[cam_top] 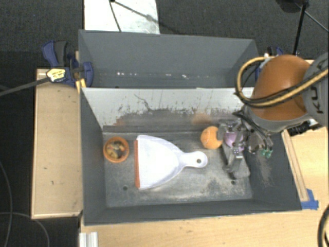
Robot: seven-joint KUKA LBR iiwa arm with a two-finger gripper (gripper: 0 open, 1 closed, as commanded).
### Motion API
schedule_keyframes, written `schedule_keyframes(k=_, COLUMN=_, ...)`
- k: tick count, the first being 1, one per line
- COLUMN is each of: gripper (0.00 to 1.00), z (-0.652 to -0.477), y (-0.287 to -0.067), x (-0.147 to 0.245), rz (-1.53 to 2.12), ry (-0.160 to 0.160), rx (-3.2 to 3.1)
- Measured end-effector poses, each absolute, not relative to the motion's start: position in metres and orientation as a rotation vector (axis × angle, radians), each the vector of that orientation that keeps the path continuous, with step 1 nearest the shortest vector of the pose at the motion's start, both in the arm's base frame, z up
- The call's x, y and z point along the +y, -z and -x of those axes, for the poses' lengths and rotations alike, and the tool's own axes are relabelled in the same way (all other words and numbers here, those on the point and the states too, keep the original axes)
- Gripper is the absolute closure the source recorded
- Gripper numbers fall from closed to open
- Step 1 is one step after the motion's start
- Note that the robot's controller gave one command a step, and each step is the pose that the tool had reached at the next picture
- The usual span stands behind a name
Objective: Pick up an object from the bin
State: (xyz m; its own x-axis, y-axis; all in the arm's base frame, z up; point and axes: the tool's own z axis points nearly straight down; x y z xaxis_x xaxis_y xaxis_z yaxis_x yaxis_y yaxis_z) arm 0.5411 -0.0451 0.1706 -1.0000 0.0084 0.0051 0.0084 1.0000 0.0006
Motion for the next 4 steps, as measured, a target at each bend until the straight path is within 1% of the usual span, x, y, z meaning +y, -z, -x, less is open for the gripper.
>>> schedule_keyframes(k=1, gripper=0.0, z=-0.543, y=-0.175, x=-0.045, rz=0.011, ry=0.0, rx=-3.144)
schedule_keyframes(k=2, gripper=0.0, z=-0.55, y=-0.158, x=-0.034, rz=-0.093, ry=-0.004, rx=-3.15)
schedule_keyframes(k=3, gripper=0.0, z=-0.55, y=-0.114, x=-0.019, rz=-0.224, ry=0.001, rx=-3.137)
schedule_keyframes(k=4, gripper=0.0, z=-0.548, y=-0.098, x=-0.015, rz=0.08, ry=0.001, rx=-3.14)
